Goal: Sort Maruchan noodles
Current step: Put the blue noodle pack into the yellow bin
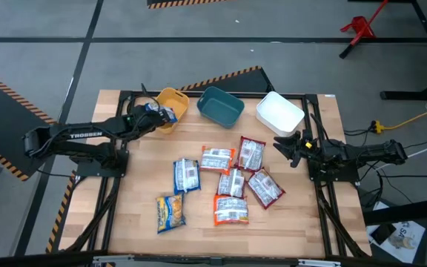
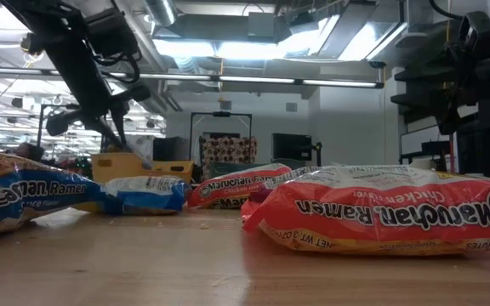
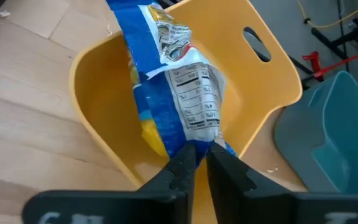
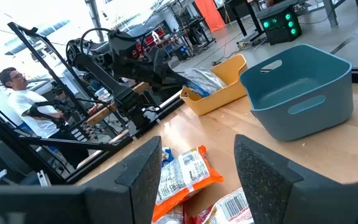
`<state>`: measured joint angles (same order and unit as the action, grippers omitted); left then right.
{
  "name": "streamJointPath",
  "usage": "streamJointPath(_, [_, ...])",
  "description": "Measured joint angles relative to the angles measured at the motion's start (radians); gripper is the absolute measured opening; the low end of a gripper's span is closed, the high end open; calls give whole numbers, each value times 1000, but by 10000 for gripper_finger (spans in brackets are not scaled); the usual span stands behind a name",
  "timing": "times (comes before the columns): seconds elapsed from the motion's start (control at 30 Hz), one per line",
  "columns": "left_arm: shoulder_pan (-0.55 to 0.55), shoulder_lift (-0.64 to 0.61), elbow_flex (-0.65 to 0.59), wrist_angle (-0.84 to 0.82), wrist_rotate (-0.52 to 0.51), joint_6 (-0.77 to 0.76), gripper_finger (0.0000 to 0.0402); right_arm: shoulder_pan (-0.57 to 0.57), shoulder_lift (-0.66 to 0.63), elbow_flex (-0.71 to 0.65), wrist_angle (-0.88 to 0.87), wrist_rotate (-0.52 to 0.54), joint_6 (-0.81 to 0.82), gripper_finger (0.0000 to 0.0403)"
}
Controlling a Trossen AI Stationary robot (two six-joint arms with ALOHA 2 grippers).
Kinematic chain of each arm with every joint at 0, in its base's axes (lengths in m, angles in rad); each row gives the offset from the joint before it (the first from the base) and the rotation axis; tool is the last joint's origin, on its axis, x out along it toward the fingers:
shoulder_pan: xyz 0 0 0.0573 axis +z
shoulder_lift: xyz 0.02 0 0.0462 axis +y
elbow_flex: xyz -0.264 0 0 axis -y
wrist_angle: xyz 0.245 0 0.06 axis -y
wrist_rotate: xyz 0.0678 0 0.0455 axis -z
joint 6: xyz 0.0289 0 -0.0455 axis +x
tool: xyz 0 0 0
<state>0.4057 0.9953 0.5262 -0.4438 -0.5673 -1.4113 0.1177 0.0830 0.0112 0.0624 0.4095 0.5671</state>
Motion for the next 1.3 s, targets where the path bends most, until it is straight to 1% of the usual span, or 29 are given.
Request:
streamJointPath(0.17, [0,0,0,34,-10,46,80,0,0,0,0,0,0,191])
streamJointPath(0.27, [0,0,0,84,22,88,100,0,0,0,0,0,0,191])
streamJointPath(0.33, [0,-9,0,132,61,150,107,0,0,0,0,-2,0,191])
streamJointPath(0.4, [0,-11,0,211,121,242,108,0,0,0,0,-2,0,191])
streamJointPath(0.47, [3,-9,5,234,175,314,104,0,0,0,0,-1,0,191])
streamJointPath(0.6, [36,3,64,130,225,399,84,0,0,0,0,-2,0,191])
streamJointPath(0.7, [61,22,132,31,273,506,60,0,0,0,0,-2,0,191])
streamJointPath(0.8, [87,52,240,-69,319,633,36,0,0,0,0,-2,0,191])
streamJointPath(0.93, [112,115,411,-311,337,877,20,0,0,0,0,-2,0,191])
streamJointPath(1.07, [121,189,553,-498,299,1128,27,0,0,0,0,-6,1,191])
streamJointPath(1.17, [120,233,611,-541,299,1278,45,0,0,0,0,-10,2,191])
streamJointPath(1.3, [128,296,631,-555,301,1392,73,0,0,0,0,-10,2,191])
